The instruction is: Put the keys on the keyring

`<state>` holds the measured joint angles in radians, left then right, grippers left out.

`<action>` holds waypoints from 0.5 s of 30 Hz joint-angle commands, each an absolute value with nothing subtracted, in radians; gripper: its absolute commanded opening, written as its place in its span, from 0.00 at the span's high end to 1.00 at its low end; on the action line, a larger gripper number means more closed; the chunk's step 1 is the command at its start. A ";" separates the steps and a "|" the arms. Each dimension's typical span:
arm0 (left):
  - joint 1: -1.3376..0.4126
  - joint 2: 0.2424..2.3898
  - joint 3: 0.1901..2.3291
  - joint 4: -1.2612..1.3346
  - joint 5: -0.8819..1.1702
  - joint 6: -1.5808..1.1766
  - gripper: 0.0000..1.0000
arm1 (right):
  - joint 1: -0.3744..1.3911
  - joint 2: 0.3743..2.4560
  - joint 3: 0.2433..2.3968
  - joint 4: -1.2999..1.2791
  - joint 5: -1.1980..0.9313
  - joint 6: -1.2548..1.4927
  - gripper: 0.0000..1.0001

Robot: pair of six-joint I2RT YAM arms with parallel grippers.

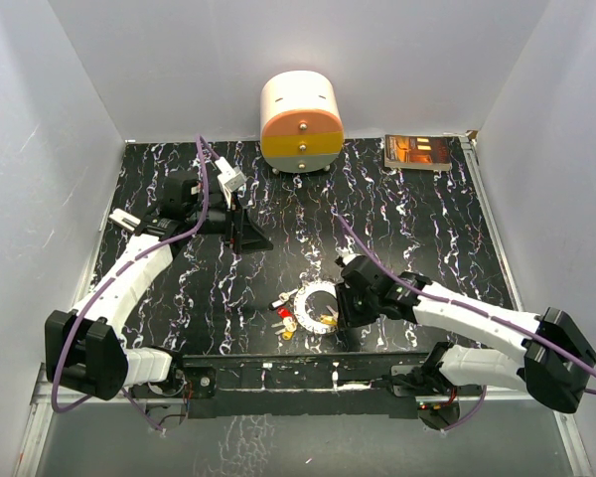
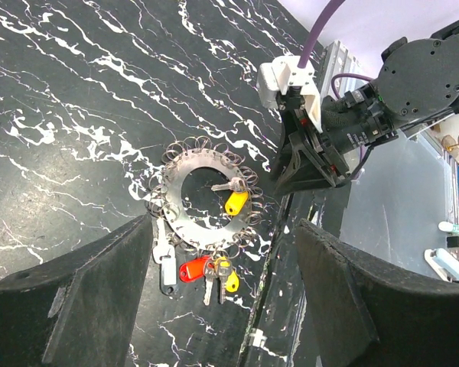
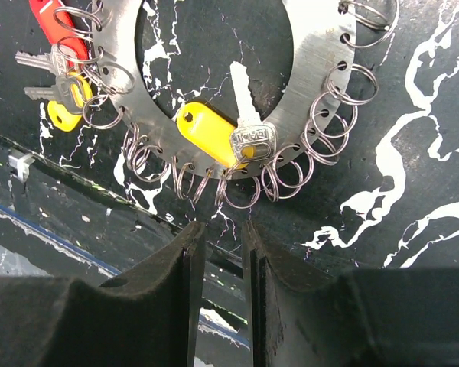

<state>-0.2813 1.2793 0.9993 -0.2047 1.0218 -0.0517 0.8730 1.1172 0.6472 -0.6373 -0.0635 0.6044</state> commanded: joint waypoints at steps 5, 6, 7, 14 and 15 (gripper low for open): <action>-0.276 1.244 0.997 -0.210 1.032 -0.038 0.26 | 0.885 1.153 0.635 -0.507 -0.085 0.607 0.70; -0.275 1.244 0.996 -0.210 1.032 -0.037 0.26 | 0.885 1.163 0.635 -0.502 -0.084 0.603 0.70; -0.275 1.244 0.995 -0.210 1.032 -0.037 0.26 | 0.886 1.175 0.635 -0.496 -0.080 0.600 0.71; -0.272 1.237 0.993 -0.209 1.032 -0.037 0.26 | 0.887 1.241 0.628 -0.470 -0.072 0.599 0.73; -0.273 1.237 0.993 -0.210 1.032 -0.037 0.26 | 0.887 1.243 0.625 -0.467 -0.072 0.600 0.73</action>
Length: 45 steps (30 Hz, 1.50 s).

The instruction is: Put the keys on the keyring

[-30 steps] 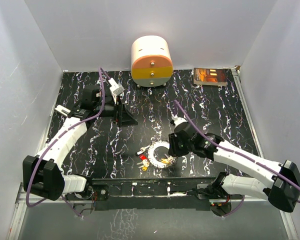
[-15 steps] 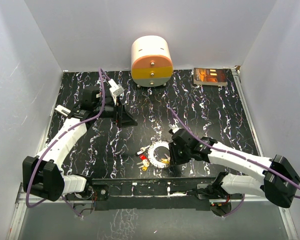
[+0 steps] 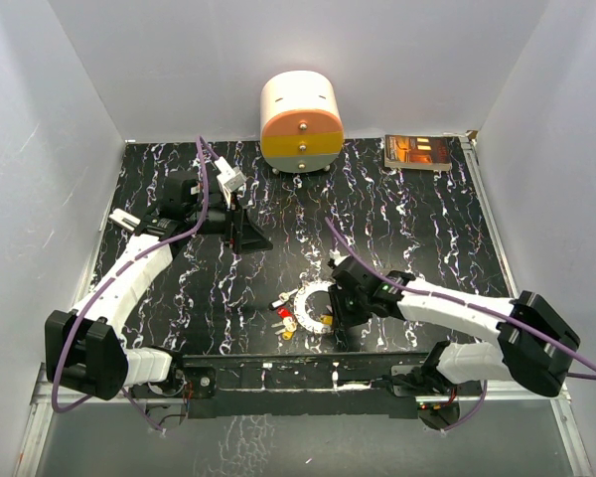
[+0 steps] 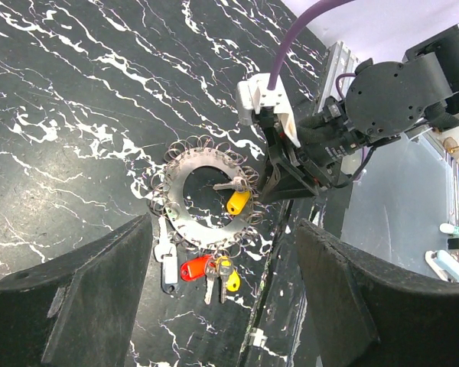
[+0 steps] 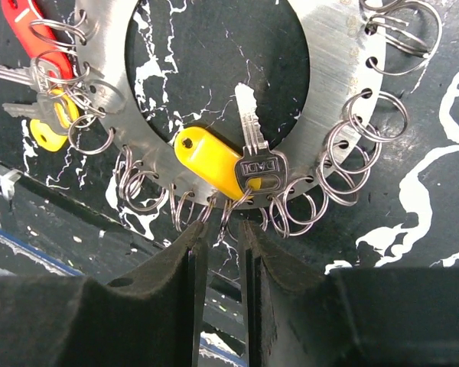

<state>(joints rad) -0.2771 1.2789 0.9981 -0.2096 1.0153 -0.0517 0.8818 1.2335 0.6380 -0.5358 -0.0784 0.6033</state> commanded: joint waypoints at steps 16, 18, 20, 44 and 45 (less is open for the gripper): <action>-0.273 1.245 1.007 -0.209 1.035 -0.046 0.26 | 0.887 1.171 0.650 -0.461 -0.032 0.521 0.92; -0.272 1.255 1.028 -0.215 1.036 -0.048 0.26 | 0.885 1.115 0.682 -0.466 -0.025 0.471 0.92; -0.272 1.269 1.066 -0.218 1.045 -0.056 0.26 | 0.887 1.066 0.724 -0.472 -0.037 0.408 0.92; -0.352 1.220 1.133 -0.248 1.285 -0.045 0.18 | 0.886 0.966 0.964 -0.305 -0.479 0.142 0.92; -0.354 1.221 1.134 -0.244 1.289 -0.049 0.18 | 0.886 0.965 0.963 -0.287 -0.490 0.147 0.92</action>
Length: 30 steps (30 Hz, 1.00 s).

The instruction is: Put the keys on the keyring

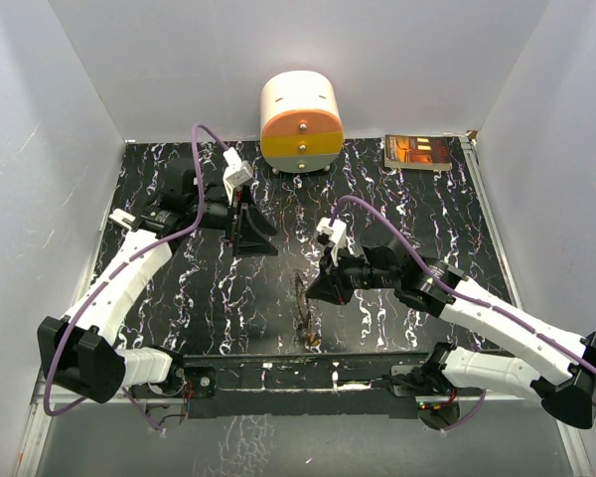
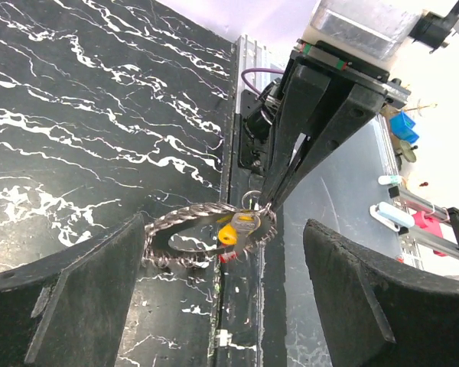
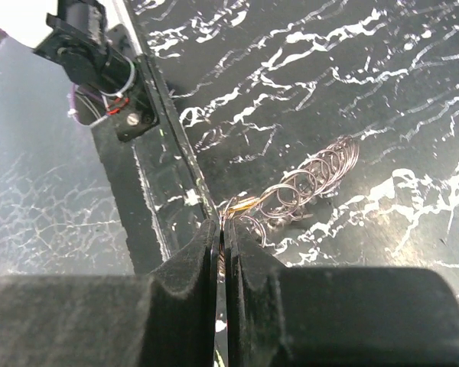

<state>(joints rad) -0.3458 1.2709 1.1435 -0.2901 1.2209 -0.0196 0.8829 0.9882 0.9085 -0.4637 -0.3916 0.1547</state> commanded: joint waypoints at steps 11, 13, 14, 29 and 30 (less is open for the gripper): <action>-0.363 1.198 1.099 -0.160 1.367 -0.139 0.18 | 0.886 0.953 0.944 -0.114 -0.588 0.222 0.92; -0.363 1.190 1.090 -0.161 1.379 -0.140 0.19 | 0.887 0.955 0.945 -0.092 -0.596 0.228 0.92; -0.363 1.186 1.085 -0.160 1.385 -0.141 0.19 | 0.887 0.956 0.944 -0.083 -0.599 0.230 0.92; -0.370 1.170 1.088 -0.160 1.457 -0.169 0.31 | 0.886 0.975 0.928 0.045 -0.676 0.289 0.92; -0.374 1.170 1.092 -0.160 1.467 -0.167 0.34 | 0.887 0.979 0.927 0.054 -0.678 0.292 0.92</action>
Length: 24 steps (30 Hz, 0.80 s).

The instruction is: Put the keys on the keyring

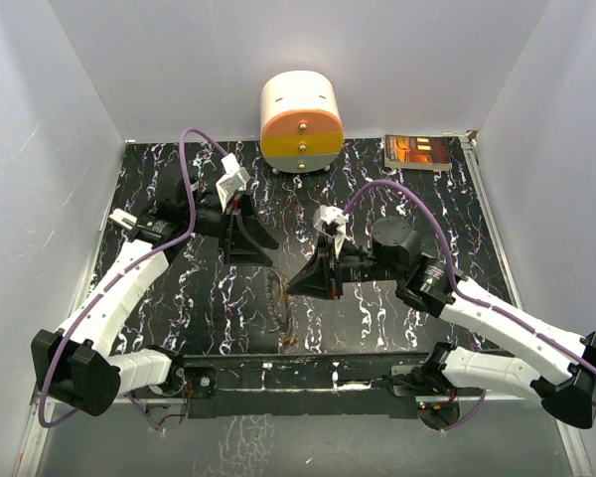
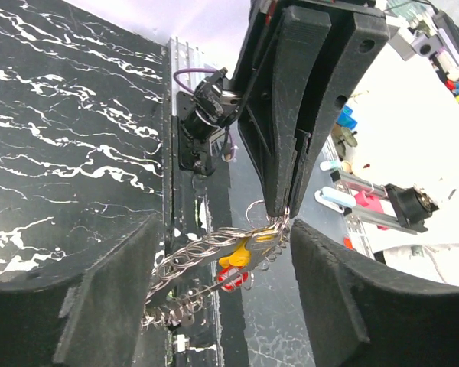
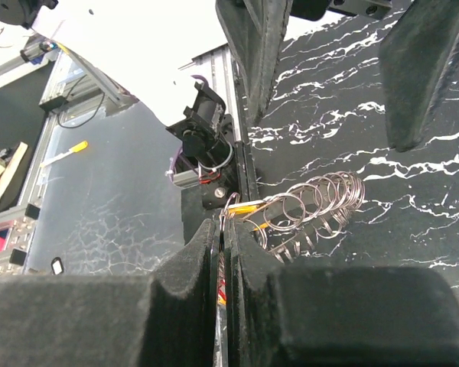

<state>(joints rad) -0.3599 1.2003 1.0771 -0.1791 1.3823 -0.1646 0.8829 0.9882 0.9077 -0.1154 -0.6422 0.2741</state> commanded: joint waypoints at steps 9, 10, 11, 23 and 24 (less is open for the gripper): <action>-0.398 1.187 1.169 -0.407 1.539 0.064 0.43 | 0.887 1.011 0.930 0.077 -0.660 0.296 0.92; -0.399 1.185 1.172 -0.425 1.541 0.076 0.44 | 0.887 1.011 0.930 0.074 -0.647 0.296 0.92; -0.400 1.185 1.175 -0.437 1.544 0.092 0.44 | 0.886 1.012 0.928 0.074 -0.640 0.295 0.92; -0.430 1.201 1.167 -0.480 1.466 0.144 0.52 | 0.887 1.031 0.954 0.097 -0.625 0.310 0.92; -0.432 1.205 1.167 -0.478 1.459 0.143 0.52 | 0.887 1.033 0.953 0.101 -0.628 0.312 0.92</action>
